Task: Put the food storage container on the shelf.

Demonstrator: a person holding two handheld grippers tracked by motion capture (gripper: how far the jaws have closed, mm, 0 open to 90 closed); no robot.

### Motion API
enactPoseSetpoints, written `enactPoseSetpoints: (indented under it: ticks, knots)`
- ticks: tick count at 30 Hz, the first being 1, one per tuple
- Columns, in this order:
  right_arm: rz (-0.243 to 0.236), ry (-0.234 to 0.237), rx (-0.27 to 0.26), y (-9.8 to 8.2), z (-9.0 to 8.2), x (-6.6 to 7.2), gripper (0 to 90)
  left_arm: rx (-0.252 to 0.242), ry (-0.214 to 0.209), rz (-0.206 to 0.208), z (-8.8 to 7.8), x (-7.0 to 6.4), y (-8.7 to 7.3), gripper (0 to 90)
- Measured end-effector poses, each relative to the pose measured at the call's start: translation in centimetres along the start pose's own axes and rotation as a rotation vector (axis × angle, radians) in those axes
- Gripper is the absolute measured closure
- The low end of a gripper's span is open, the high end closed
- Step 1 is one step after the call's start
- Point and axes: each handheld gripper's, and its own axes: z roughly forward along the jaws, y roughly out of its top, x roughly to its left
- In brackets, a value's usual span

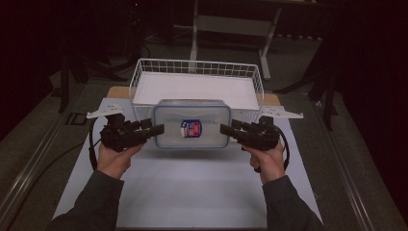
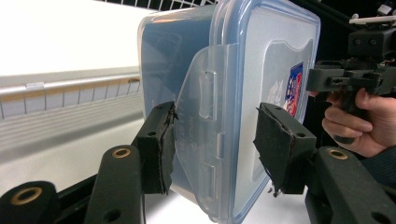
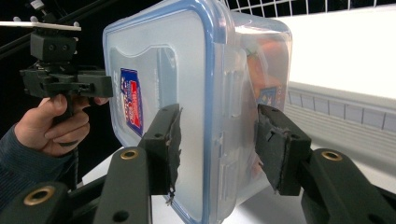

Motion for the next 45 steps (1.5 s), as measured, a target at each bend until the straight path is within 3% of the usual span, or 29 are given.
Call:
enactPoseSetpoints:
  ticks: [13, 27, 36, 45]
  knots:
    - [-0.019, -0.003, -0.042, 2.1, 0.0, -0.5, 51.5, -0.023, 0.000, 0.036, 0.5, 0.2, 2.9, 48.7]
    - [-0.030, -0.014, -0.073, 4.6, 0.8, -1.7, 51.5, -0.039, -0.007, 0.043, 1.6, 1.7, 5.6, 48.7]
    - [0.000, -0.034, -0.098, 6.4, 1.6, -3.3, 51.7, -0.055, -0.020, 0.012, 3.2, 3.4, 6.9, 48.7]
    - [0.034, -0.052, -0.102, 6.9, 2.5, -4.5, 51.7, -0.061, -0.025, -0.033, 4.5, 5.1, 7.4, 48.6]
